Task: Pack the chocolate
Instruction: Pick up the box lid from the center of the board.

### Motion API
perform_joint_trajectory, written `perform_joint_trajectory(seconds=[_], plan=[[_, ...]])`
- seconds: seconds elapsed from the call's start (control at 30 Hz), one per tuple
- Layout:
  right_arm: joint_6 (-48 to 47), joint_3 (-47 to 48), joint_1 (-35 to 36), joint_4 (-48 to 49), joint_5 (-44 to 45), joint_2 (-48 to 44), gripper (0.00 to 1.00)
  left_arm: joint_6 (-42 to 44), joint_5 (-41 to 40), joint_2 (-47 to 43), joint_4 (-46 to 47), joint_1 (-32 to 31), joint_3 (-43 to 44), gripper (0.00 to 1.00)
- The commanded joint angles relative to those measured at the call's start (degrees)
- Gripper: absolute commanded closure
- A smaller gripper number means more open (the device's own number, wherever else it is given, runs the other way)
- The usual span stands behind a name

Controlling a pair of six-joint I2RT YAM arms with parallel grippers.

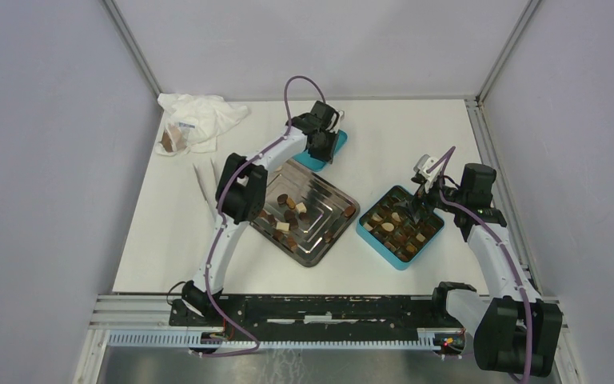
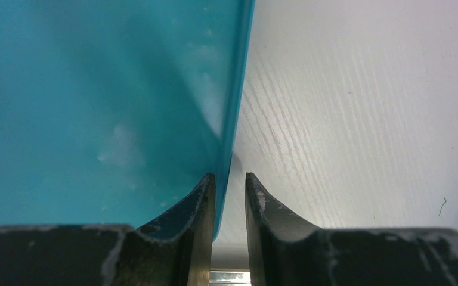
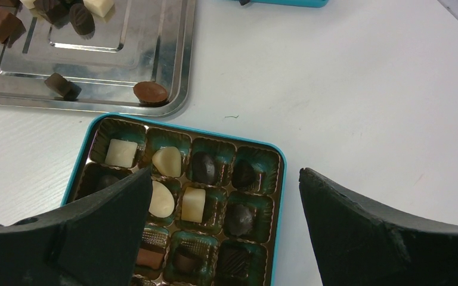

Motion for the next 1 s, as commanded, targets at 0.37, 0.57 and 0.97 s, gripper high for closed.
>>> perform_joint_trajectory(seconds=[0.37, 0.57, 0.97], plan=[[-0.89, 2.5, 0.0, -0.06, -1.0, 0.25, 0.02, 0.88, -9.16, 1.01, -2.47, -3.11, 0.14, 0.85], [-0.98, 2.57, 0.0, -0.04, -0.92, 0.35, 0.02, 2.48, -8.95, 1.44, -2.83, -3.38, 1.4, 0.98], [-4.49, 1.79, 0.08, 0.68, -0.25, -1.2, 0.02, 7.09, 0.69, -8.25, 2.94, -4.25, 1.31, 0.98]])
